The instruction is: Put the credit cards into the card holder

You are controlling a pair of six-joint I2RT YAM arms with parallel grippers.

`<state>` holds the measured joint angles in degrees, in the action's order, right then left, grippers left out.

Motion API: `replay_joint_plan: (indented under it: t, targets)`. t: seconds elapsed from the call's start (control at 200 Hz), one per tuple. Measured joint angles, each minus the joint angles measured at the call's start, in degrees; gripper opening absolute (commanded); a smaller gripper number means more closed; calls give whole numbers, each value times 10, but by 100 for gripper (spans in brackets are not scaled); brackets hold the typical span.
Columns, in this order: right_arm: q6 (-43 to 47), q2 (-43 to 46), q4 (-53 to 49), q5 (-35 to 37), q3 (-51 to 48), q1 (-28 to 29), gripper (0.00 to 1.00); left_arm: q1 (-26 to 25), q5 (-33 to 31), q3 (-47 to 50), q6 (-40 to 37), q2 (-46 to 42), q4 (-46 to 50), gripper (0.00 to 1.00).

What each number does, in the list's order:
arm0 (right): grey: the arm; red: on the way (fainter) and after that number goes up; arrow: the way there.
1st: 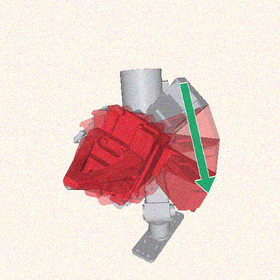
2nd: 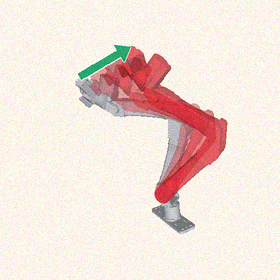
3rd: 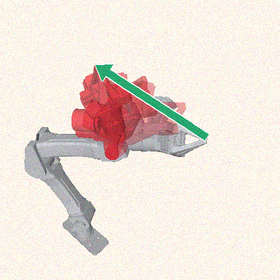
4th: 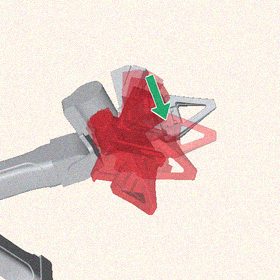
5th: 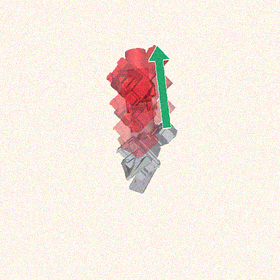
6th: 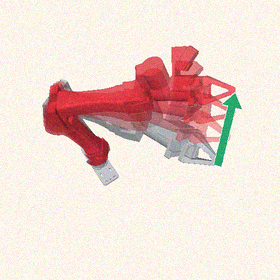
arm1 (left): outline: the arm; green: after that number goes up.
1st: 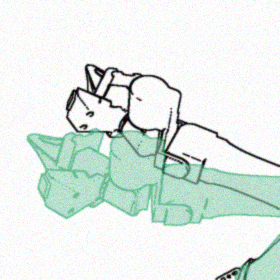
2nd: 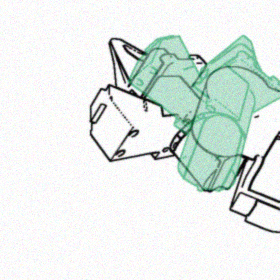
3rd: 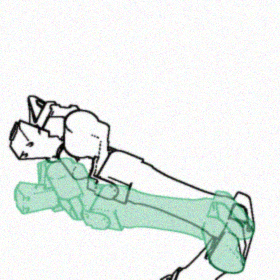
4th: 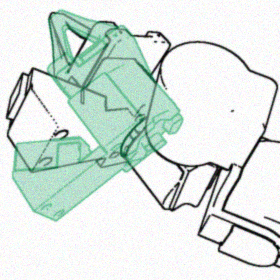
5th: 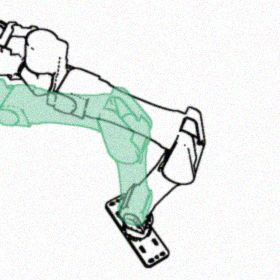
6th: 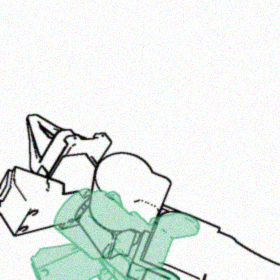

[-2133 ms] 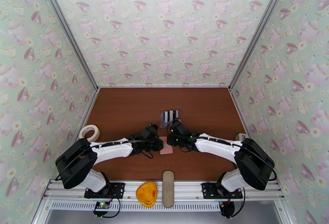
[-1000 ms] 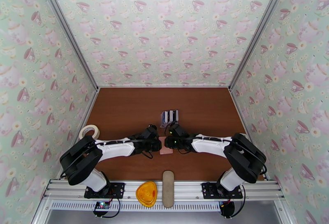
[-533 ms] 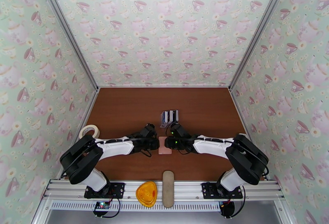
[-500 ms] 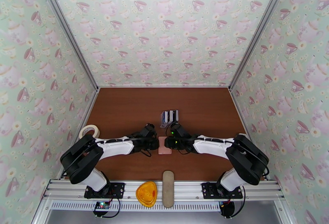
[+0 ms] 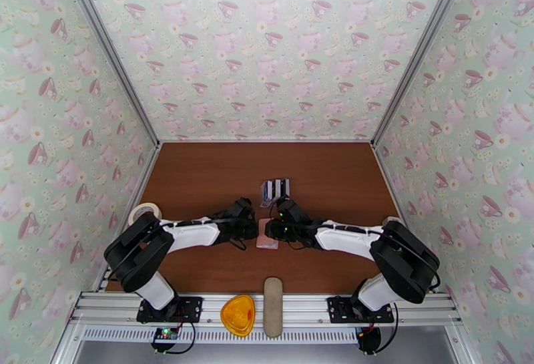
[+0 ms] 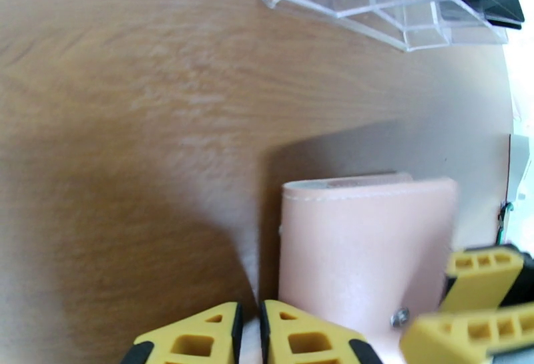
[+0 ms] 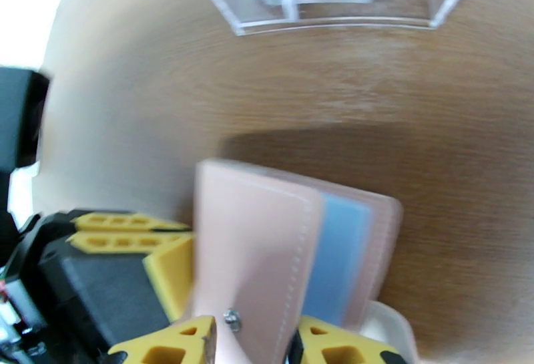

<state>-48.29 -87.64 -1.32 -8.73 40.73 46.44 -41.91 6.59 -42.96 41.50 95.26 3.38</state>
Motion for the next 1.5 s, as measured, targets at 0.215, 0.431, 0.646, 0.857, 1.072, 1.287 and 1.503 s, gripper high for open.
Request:
replay_joint_plan:
  t: [0.215, 0.431, 0.646, 0.857, 1.072, 1.287, 1.503]
  targets:
    - [-8, 23, 6, -6, 0, 0, 36, 6, 7, -2, -2, 1, -2, 19]
    - [-8, 30, -18, -2, 2, 0, 36, 16, 6, 1, -13, -18, 19, 20]
    - [-8, 30, -35, -1, 5, 0, 35, 19, 6, 5, -17, -39, 31, 20]
    - [-10, 30, -70, 15, 20, 2, 35, 19, 7, 6, -17, -40, 31, 20]
    - [-9, 29, -110, 32, 43, 10, 35, 19, 7, 7, -17, -39, 29, 20]
    - [-9, 13, -128, 40, 59, 21, 35, 18, 11, 14, -17, -37, 28, 20]
    - [-9, 11, -131, 40, 78, 31, 36, 18, 12, 20, -17, -37, 28, 20]
